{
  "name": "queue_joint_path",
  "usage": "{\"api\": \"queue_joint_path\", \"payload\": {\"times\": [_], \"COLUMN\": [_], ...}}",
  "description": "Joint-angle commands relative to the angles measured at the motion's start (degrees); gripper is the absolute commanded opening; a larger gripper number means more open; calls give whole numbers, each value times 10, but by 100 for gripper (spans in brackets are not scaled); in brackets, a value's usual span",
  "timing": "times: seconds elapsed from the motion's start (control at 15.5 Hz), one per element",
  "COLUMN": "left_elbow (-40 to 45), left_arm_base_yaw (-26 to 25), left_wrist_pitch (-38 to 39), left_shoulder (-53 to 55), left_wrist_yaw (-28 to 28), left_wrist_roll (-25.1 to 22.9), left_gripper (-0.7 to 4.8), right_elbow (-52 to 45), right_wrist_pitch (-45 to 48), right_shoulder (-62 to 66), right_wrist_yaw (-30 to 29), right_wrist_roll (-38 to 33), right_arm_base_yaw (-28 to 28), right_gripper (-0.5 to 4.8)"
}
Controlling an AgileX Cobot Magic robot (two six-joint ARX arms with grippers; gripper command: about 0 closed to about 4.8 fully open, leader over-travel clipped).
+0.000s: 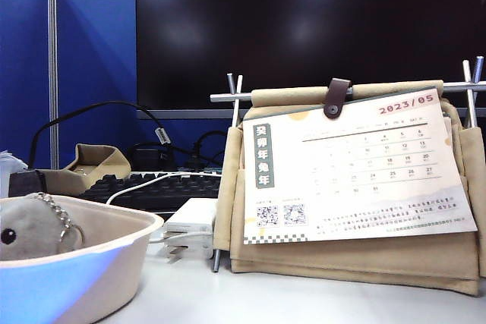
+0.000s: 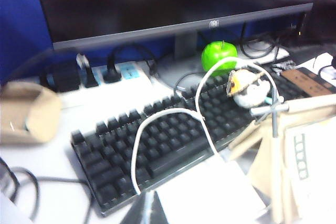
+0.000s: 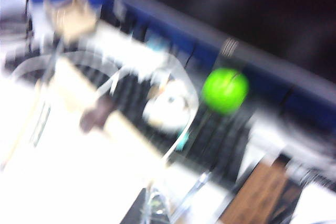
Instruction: Identity fluffy octopus among items on the table, put them into the paper lunch box.
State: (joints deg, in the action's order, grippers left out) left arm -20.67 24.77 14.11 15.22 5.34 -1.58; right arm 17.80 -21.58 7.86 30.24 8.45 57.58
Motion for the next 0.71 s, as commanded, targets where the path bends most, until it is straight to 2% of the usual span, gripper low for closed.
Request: {"api": "queue_joint_path", "payload": {"times": [0.06, 0.26, 0.71], "left_elbow": [0, 1, 1], "left_arm_base_yaw": [0, 0, 0], "left_wrist_pitch": [-1, 27, 27], "left_shoulder": [-2, -2, -3], "left_wrist_yaw": [0, 0, -1], "left_wrist_roll": [62, 66, 65], "left_gripper": [-5, -5, -5], "right_elbow": [-31, -44, -44], "right_wrist_pitch": [6, -5, -7], "right_shoulder": [0, 0, 0], "right_wrist_yaw": [-31, -33, -33], "right_wrist_roll": [-23, -24, -24], "right_arm_base_yaw": [0, 0, 0], "right_gripper": [-6, -6, -6]}}
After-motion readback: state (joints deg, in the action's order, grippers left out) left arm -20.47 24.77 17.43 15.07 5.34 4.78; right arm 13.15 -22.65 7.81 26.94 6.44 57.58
